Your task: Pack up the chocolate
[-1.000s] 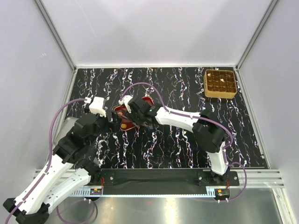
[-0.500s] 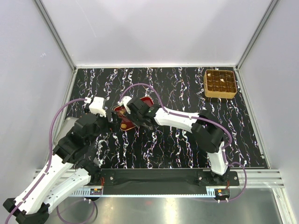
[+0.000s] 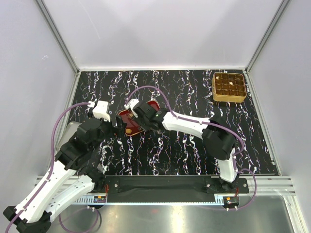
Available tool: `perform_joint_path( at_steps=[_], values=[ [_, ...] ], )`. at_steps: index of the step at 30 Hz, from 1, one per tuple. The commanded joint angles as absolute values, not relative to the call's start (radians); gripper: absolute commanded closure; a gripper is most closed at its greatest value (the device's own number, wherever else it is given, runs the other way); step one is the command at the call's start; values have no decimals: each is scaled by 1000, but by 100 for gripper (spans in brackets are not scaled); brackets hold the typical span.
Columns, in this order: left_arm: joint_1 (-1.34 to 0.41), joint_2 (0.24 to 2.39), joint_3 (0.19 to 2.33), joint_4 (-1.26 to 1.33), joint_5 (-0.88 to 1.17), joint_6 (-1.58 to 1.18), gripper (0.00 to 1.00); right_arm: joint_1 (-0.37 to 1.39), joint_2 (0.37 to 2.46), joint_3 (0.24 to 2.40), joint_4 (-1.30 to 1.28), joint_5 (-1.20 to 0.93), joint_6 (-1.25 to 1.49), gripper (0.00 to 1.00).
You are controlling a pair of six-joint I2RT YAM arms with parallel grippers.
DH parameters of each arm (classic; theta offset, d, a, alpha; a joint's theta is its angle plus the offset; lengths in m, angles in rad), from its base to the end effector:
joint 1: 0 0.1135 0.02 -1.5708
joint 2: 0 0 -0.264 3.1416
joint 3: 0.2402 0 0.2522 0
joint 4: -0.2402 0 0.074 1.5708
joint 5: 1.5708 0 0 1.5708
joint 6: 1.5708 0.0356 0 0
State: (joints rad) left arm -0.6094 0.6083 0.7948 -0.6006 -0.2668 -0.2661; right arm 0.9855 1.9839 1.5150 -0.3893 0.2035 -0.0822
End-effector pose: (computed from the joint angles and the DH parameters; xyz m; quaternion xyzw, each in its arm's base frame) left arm 0.1137 -0.0679 0.3252 0.0701 0.8301 -0.1288 0.5379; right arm 0.2506 0.3651 0.2157 -0.4439 0.8206 0.0658 0.3538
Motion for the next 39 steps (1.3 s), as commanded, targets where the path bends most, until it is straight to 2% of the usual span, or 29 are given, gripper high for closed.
perform_joint_path(
  at_steps=[1, 16, 27, 34, 39],
  values=[
    [-607, 597, 801, -565, -288, -264, 1, 980, 1901, 1514, -388, 238, -63, 58],
    [-607, 601, 801, -563, -287, -264, 1, 864, 1841, 1580, -515, 202, 40, 62],
    [-609, 603, 799, -563, -282, -264, 1, 514, 1651, 1520, -563, 172, 60, 62],
    [-607, 606, 801, -563, -282, -264, 1, 188, 1701, 1608, -649, 233, 123, 62],
    [-607, 606, 801, -566, -284, -264, 1, 52, 1769, 1684, -676, 238, 196, 62]
  ],
)
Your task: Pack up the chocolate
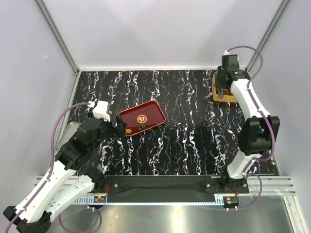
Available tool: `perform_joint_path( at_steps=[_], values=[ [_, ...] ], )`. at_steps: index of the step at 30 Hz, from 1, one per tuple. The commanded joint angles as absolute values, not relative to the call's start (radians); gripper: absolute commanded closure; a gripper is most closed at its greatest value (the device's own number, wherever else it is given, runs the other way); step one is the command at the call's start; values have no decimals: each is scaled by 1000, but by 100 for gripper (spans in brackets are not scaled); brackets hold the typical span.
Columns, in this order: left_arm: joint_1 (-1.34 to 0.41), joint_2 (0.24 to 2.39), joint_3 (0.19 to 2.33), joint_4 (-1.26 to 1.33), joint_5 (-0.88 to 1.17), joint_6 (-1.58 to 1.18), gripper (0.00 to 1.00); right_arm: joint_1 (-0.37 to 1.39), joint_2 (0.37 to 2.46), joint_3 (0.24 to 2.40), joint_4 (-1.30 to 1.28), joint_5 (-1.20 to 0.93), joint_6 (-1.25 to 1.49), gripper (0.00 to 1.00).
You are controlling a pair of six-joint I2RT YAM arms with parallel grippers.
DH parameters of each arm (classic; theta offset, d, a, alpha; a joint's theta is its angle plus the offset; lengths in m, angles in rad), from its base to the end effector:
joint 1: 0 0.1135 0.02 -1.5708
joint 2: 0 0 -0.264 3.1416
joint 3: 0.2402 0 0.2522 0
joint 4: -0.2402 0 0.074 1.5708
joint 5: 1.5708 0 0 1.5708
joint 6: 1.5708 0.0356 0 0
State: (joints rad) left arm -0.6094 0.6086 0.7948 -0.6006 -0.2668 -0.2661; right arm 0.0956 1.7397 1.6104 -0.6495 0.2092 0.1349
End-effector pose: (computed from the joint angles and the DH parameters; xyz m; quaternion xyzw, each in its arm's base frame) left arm 0.1138 -0.0680 0.3251 0.0702 0.8302 -0.1287 0.5378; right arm 0.3914 0.0301 0.3252 0.0583 0.9166 -0.0516 0.3922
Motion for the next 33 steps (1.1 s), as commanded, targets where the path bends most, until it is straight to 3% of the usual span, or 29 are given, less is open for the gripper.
perform_joint_path(
  at_steps=[1, 20, 33],
  values=[
    [-607, 606, 799, -566, -285, -264, 1, 23, 1788, 1695, -678, 244, 201, 62],
    [-609, 614, 801, -561, -285, -261, 1, -60, 1936, 1789, -683, 215, 184, 61],
    [-607, 617, 801, -563, -285, -259, 1, -60, 1968, 1813, -673, 221, 169, 52]
  ],
)
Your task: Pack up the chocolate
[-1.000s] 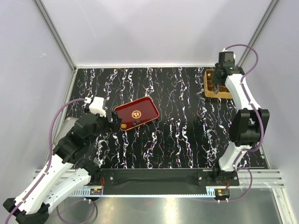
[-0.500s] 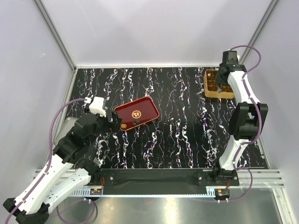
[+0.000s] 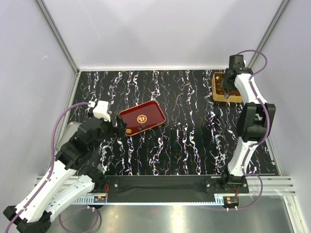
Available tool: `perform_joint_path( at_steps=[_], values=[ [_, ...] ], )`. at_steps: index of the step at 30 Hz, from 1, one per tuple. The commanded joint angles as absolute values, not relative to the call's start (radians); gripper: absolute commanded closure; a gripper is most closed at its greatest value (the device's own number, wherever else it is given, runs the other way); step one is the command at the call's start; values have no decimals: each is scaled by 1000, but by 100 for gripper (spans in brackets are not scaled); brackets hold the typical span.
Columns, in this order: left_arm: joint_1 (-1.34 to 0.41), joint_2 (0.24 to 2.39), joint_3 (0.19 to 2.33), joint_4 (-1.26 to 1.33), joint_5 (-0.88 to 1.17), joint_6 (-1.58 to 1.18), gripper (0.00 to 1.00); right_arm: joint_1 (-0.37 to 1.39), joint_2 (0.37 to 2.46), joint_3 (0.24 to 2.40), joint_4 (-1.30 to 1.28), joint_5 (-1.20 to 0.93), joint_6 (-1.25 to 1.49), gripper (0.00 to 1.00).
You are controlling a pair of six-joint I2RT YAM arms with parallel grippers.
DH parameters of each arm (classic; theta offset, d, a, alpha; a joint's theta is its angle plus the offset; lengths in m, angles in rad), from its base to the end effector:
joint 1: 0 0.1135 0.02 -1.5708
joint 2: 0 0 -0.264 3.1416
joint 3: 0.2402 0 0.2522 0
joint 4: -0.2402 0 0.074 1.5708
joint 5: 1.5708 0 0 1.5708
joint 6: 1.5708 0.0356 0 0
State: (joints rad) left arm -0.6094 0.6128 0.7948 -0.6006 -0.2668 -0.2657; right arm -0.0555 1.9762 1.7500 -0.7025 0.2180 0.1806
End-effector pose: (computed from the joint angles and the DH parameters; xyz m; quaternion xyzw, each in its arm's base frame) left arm 0.1145 -0.0685 0.3246 0.0707 0.8313 -0.1277 0.5363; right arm 0.4403 -0.0322 0.2725 0.1452 0.9327 -0.0834 0.3195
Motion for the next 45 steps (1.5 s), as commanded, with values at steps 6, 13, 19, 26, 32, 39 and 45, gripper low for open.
perform_joint_path(
  at_steps=[6, 13, 19, 26, 32, 39, 45],
  values=[
    [-607, 617, 801, -563, -285, -259, 1, -60, 1968, 1851, -689, 222, 167, 51],
    [-607, 617, 801, -563, -285, -259, 1, -55, 1898, 1876, -726, 144, 193, 51],
    [-607, 611, 801, -560, -287, -259, 1, 58, 1763, 1772, -709, 86, 193, 52],
    [-607, 615, 799, -558, -278, -259, 1, 380, 1579, 1430, -539, 107, 141, 52],
    [-607, 609, 801, -561, -279, -261, 1, 607, 1471, 1249, -413, 57, 80, 51],
    [-607, 607, 801, -561, -285, -261, 1, 782, 1469, 1186, -331, -78, 51, 48],
    [-607, 609, 801, -565, -287, -261, 1, 871, 1531, 1216, -316, -87, 18, 46]
  ],
)
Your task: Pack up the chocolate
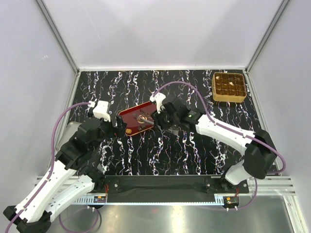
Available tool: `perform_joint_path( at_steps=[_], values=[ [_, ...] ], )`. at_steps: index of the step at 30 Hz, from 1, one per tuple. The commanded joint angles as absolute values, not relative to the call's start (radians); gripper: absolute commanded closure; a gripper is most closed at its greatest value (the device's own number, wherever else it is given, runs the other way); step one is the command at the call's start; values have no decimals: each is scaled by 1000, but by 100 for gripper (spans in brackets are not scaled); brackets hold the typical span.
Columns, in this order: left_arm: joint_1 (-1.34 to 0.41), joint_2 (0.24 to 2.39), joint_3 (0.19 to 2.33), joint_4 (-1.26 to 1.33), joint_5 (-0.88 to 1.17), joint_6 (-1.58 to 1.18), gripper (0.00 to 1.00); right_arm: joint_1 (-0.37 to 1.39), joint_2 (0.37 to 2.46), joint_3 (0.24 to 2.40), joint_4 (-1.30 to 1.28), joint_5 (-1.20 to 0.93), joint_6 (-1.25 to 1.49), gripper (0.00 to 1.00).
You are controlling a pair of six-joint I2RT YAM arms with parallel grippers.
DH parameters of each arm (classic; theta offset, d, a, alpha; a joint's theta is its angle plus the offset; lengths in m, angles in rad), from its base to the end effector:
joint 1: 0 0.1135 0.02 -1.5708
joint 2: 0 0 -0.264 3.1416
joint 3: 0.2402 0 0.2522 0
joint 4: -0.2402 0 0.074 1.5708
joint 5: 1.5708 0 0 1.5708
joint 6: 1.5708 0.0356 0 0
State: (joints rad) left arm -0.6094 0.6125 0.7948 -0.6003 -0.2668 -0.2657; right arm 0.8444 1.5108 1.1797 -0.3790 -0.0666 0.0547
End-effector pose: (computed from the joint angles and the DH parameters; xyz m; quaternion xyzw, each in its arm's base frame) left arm 0.1145 -0.0684 0.3247 0.0707 0.8311 -0.1279 0.5365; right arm 0.2230 0.2545 0.2827 -0.3622 0.8331 0.2084 0.3624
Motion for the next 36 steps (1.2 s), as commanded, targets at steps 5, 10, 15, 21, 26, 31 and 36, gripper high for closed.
perform_joint_path(
  at_steps=[5, 10, 15, 21, 26, 31, 36],
  values=[
    [-607, 609, 799, -564, -291, -261, 1, 903, 1583, 1262, -331, -100, 6, 46],
    [-607, 606, 801, -565, -291, -262, 1, 939, 1638, 1295, -344, -106, -29, 46],
    [-607, 604, 799, -565, -290, -262, 1, 968, 1673, 1315, -353, -89, -43, 47],
    [-607, 604, 801, -565, -290, -262, 1, 989, 1700, 1322, -362, -80, -51, 48],
    [-607, 604, 799, -565, -288, -262, 1, 997, 1710, 1313, -362, -69, -51, 49],
    [-607, 607, 801, -565, -288, -262, 1, 999, 1720, 1313, -370, -63, -55, 49],
    [-607, 606, 801, -566, -290, -262, 1, 1003, 1744, 1325, -374, -38, -57, 50]
  ],
)
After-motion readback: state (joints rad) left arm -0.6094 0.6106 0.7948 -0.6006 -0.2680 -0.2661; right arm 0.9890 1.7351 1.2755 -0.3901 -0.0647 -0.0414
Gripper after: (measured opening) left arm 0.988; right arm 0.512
